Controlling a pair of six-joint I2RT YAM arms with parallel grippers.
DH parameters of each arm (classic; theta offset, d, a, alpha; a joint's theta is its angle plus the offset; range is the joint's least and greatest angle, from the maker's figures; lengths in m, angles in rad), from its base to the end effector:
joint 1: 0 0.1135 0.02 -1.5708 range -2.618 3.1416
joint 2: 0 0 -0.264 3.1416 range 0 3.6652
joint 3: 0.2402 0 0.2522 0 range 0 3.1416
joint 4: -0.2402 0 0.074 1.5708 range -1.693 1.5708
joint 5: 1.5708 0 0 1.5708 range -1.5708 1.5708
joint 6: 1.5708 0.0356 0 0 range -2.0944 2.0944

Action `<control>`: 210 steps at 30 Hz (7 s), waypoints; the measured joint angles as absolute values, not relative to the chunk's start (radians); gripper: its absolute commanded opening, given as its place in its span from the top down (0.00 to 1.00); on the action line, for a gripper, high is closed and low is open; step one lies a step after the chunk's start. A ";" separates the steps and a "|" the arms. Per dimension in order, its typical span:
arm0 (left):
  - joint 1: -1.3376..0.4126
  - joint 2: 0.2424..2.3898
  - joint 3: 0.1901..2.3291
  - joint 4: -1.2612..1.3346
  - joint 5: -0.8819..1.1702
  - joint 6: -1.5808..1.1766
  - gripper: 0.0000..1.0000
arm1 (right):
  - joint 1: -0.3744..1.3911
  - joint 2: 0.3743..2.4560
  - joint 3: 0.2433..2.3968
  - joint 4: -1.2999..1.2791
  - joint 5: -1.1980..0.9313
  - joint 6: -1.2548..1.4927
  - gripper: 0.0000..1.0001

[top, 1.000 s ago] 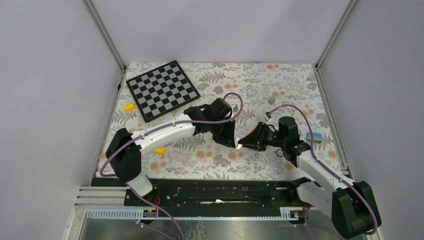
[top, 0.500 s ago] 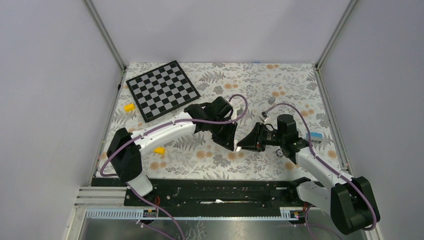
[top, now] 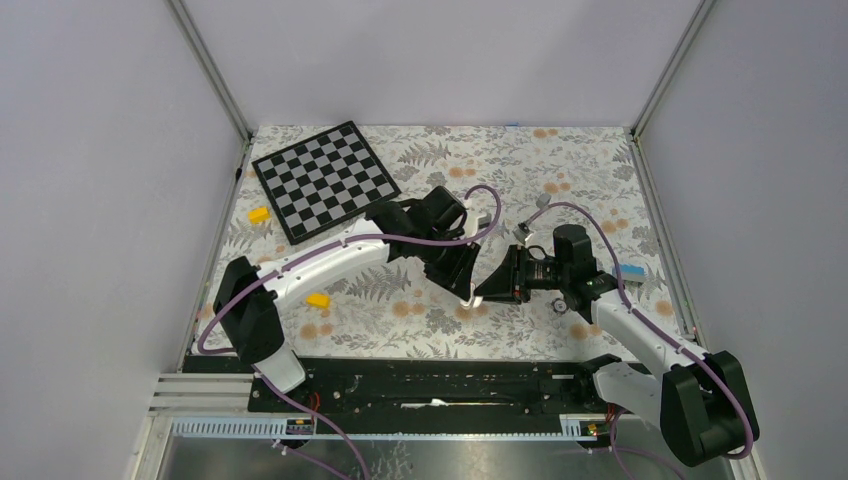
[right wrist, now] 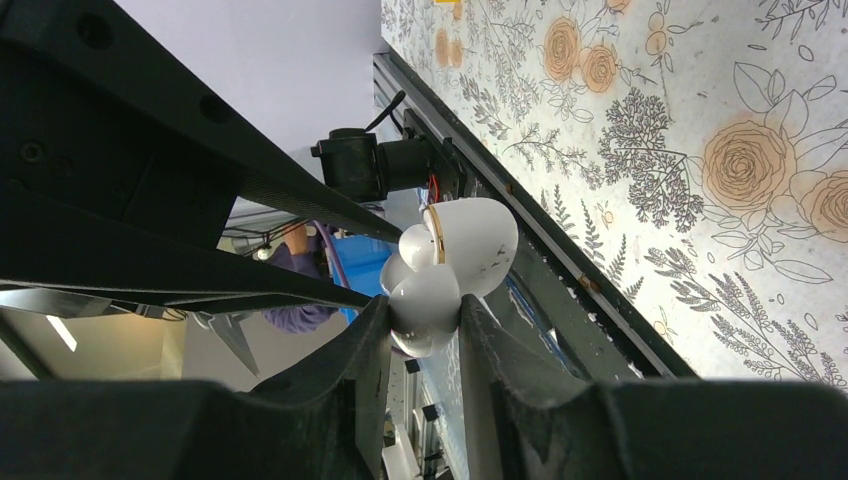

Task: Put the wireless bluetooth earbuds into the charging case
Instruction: Adjust the earbud with the charging case, then close the charging case at the center of the board, then reset both arms

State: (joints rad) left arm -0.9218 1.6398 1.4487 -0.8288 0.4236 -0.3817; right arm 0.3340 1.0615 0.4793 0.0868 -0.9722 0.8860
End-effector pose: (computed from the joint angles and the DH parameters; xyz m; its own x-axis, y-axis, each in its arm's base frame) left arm 0.1974 -0.2844 0.2985 -0.7969 0.4886 -0.3553 0.6029 0.6051 -0.5200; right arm 0.1903 0.0972 0.2147 -0.9590 0.1292 -0.2523 -0.2033 0.3067 0.9298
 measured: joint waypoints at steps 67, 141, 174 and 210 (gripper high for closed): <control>-0.951 1.471 1.189 -0.607 0.250 -1.041 0.83 | 0.334 1.055 0.477 0.079 -0.981 0.870 1.00; -1.009 1.542 1.295 -0.770 0.152 -0.860 0.80 | 0.334 1.049 0.472 0.057 -0.978 0.870 1.00; -0.692 1.160 1.144 -0.830 -0.049 -0.842 0.73 | 0.366 1.750 0.625 0.463 -0.814 0.849 1.00; -0.690 1.098 1.196 -0.722 -0.178 -0.672 0.01 | 0.368 1.092 1.042 -0.540 0.303 0.476 0.00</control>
